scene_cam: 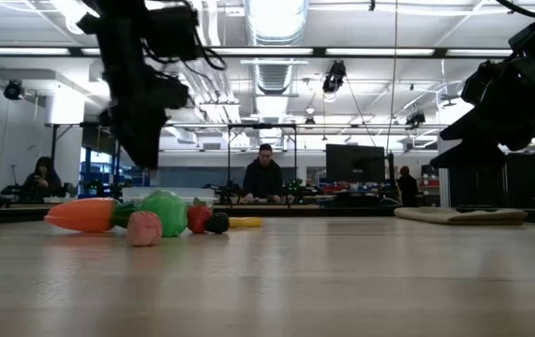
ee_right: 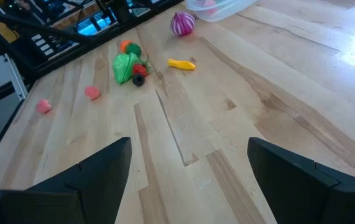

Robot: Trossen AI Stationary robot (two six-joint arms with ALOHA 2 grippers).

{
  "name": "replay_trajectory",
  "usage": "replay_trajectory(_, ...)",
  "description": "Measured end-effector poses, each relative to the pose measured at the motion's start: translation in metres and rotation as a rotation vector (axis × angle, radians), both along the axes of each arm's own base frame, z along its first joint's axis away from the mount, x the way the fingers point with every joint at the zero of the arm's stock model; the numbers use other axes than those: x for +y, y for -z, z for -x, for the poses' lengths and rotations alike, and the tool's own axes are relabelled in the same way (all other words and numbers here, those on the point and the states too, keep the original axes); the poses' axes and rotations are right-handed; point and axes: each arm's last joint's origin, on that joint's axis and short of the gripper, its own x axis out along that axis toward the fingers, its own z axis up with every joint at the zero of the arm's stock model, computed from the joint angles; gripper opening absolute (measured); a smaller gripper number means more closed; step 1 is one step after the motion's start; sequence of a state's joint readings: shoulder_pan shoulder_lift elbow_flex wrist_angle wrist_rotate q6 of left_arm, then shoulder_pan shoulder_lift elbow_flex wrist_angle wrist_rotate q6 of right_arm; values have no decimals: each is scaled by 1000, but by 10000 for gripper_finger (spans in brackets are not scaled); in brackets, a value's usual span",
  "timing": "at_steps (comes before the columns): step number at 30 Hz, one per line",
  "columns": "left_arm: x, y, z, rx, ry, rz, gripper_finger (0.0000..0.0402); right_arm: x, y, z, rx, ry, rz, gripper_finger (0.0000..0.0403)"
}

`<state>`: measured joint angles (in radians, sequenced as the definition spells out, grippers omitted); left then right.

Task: Pick and placing Produce into tupperware
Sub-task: Put the onion into the transparent bin

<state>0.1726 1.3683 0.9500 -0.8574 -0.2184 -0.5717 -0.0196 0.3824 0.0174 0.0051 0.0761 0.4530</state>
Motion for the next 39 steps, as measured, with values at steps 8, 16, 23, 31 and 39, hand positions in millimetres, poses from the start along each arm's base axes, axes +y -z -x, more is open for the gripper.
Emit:
replay_trajectory(8, -4, -5, 6, -185, -472, 138, 192, 0, 0, 0, 0, 0, 0, 313)
replay_trajectory(16, -4, 3, -2, -179, -485, 158, 192, 0, 0, 0, 0, 0, 0, 313)
replay_trajectory(23, -9, 3, -3, -172, -454, 242, 192, 0, 0, 0, 0, 0, 0, 313)
replay_trajectory(31, -11, 3, -4, -174, -439, 288, 192, 0, 0, 0, 0, 1, 0, 313)
replay_trajectory(39, -13, 3, -4, -172, -446, 335, 192, 0, 0, 0, 0, 0, 0, 313)
